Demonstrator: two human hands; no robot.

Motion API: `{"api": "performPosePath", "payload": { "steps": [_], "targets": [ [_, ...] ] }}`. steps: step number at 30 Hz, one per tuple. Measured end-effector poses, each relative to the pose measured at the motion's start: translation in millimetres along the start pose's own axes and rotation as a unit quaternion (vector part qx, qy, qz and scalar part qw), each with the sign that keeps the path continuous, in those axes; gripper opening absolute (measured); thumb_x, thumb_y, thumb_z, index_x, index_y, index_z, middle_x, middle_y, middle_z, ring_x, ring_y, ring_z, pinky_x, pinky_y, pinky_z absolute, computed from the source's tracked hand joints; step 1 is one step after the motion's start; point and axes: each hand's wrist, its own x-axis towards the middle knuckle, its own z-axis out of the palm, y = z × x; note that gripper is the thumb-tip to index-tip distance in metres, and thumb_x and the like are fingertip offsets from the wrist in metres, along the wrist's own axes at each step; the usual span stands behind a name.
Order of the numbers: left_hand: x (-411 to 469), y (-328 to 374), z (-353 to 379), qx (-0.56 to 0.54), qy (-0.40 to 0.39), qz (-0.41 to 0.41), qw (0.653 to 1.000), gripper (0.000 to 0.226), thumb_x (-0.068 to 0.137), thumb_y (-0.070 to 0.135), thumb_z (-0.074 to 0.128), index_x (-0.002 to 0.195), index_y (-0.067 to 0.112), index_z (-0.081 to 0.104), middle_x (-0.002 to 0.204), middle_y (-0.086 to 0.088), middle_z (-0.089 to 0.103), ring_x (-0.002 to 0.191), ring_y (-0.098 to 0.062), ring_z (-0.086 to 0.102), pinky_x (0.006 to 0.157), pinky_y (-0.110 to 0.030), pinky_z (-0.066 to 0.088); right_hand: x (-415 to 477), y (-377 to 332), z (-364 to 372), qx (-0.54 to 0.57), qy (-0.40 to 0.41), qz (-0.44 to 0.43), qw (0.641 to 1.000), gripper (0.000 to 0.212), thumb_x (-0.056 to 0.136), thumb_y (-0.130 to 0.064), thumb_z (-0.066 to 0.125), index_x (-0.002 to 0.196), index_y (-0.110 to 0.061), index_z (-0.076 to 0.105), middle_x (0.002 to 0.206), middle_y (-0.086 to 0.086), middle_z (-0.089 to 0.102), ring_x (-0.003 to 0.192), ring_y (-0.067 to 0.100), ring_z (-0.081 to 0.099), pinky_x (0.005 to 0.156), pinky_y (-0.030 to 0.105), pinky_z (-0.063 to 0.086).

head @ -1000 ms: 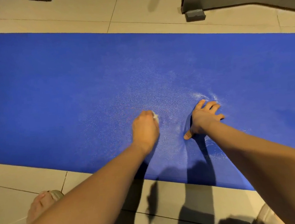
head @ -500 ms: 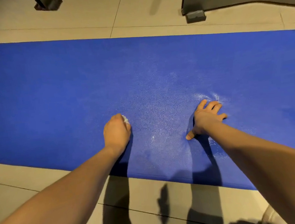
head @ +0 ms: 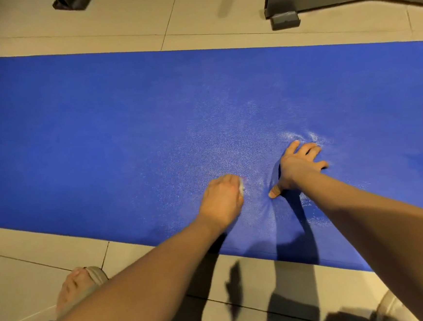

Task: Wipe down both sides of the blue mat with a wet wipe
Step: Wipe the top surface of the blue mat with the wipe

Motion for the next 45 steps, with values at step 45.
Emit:
{"api": "performPosePath", "payload": {
  "steps": [45],
  "targets": [
    [-49.4,20.0,8.0,0.000,0.006,-0.110,0.994,0.017,0.099,0.024,0.047,0.105,0.016,0.061,0.111,-0.007,0.066,0.101,-0.032,0.061,0.089,-0.039,0.043,-2.2,-0.6,-1.7,0.008,-0.014,0.013,1.000,0.179,0.033,-0.065,0.095,0.154,-0.004,-0.022,0.159,0.034,-0.008,0.148,0.053,-0.005,0.108,0.072,0.027]
  ]
}}
